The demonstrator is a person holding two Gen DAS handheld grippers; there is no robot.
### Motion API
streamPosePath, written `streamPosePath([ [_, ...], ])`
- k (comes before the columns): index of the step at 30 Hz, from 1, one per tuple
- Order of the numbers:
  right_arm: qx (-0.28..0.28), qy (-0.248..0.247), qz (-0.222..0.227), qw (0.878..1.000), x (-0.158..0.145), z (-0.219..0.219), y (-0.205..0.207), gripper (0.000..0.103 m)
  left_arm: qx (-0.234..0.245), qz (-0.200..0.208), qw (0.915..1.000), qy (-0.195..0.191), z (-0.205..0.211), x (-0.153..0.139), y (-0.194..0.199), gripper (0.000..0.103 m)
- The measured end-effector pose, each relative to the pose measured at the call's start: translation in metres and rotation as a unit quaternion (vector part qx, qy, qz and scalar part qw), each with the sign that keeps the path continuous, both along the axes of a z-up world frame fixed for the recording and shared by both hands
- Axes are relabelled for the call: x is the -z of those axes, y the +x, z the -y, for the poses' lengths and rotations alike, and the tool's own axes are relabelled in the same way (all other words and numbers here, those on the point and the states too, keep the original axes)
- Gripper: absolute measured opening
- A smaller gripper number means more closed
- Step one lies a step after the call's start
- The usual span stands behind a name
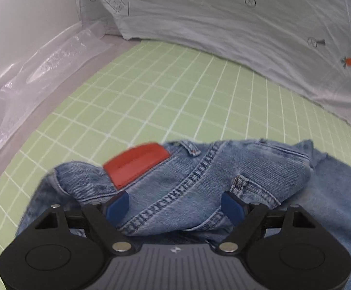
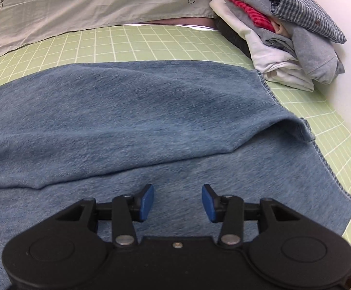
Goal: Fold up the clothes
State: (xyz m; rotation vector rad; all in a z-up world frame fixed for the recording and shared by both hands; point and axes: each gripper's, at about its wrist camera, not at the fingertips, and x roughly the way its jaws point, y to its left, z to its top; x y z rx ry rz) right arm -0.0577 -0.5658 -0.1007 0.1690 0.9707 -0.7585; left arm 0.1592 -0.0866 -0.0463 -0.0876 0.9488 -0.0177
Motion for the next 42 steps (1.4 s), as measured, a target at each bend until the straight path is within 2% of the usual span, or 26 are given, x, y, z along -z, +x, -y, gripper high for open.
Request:
streamPosePath([
  [4,0.01,0.002,0.005,1.0,0.002,-0.004,0.001,0.046,-0.015,0.03,0.9994,-0.01,-0.022,-0.019,0.023,0.084],
  [8,0.021,0.001,0.007,1.0,0.004,-0.009,0.001,0.047,-0.029,0.028,0.9992,-0.004,-0.046,-0.016,0.065,0.084],
  [12,0.024,-0.012,-0.005,1.0,0.004,-0.013,0.005,0.047,0.019,-0.036,0.9987,-0.031,-0.051,0.009,0.101,0.084],
  [16,0.022,-0.023,-0.018,0.999,0.004,-0.018,0.009,0.047,0.061,-0.079,0.9944,-0.034,-0.04,0.037,0.105,0.085],
  [17,0.022,-0.023,-0.019,0.999,0.004,-0.018,0.008,0.047,0.066,-0.086,0.9932,-0.042,-0.039,0.042,0.104,0.088],
  [20,0.024,-0.025,-0.022,0.999,0.004,-0.02,0.008,0.048,0.063,-0.104,0.9899,-0.074,-0.042,0.054,0.1,0.089],
  [23,0.014,-0.034,-0.033,0.999,0.004,-0.021,0.011,0.048,0.057,-0.097,0.9886,-0.101,-0.047,0.056,0.095,0.089],
  [25,0.007,-0.04,-0.039,0.998,0.004,-0.023,0.014,0.048,0.062,-0.093,0.9879,-0.108,-0.047,0.055,0.092,0.081],
  [27,0.001,-0.045,-0.044,0.998,0.004,-0.023,0.017,0.048,0.07,-0.089,0.9832,-0.143,-0.047,0.053,0.088,0.051],
  [28,-0.002,-0.048,-0.047,0.998,0.004,-0.024,0.018,0.048,0.07,-0.087,0.982,-0.153,-0.046,0.052,0.086,0.047],
  [30,-0.003,-0.048,-0.047,0.998,0.004,-0.024,0.021,0.048,0.078,-0.073,0.9839,-0.143,-0.041,0.046,0.082,0.031],
  [32,-0.003,-0.048,-0.046,0.998,0.004,-0.024,0.02,0.048,0.07,-0.043,0.9883,-0.129,-0.041,0.03,0.082,0.023],
  [35,-0.004,-0.046,-0.044,0.998,0.004,-0.023,0.019,0.048,0.045,0.027,0.9933,-0.103,-0.052,-0.004,0.087,0.02],
  [37,-0.001,-0.045,-0.041,0.998,0.005,-0.024,0.02,0.048,-0.017,0.096,0.9926,-0.071,-0.071,-0.028,0.099,0.022],
  [38,0.001,-0.044,-0.039,0.998,0.005,-0.024,0.02,0.048,-0.047,0.118,0.9896,-0.068,-0.082,-0.035,0.109,0.029],
  [39,0.0,-0.044,-0.038,0.998,0.005,-0.024,0.02,0.048,-0.07,0.13,0.9867,-0.068,-0.092,-0.036,0.118,0.04],
  [40,-0.001,-0.044,-0.037,0.998,0.005,-0.025,0.021,0.048,-0.096,0.133,0.9848,-0.058,-0.098,-0.036,0.125,0.044],
  [42,-0.003,-0.044,-0.035,0.998,0.005,-0.026,0.022,0.048,-0.134,0.122,0.9833,-0.014,-0.102,-0.037,0.131,0.065],
])
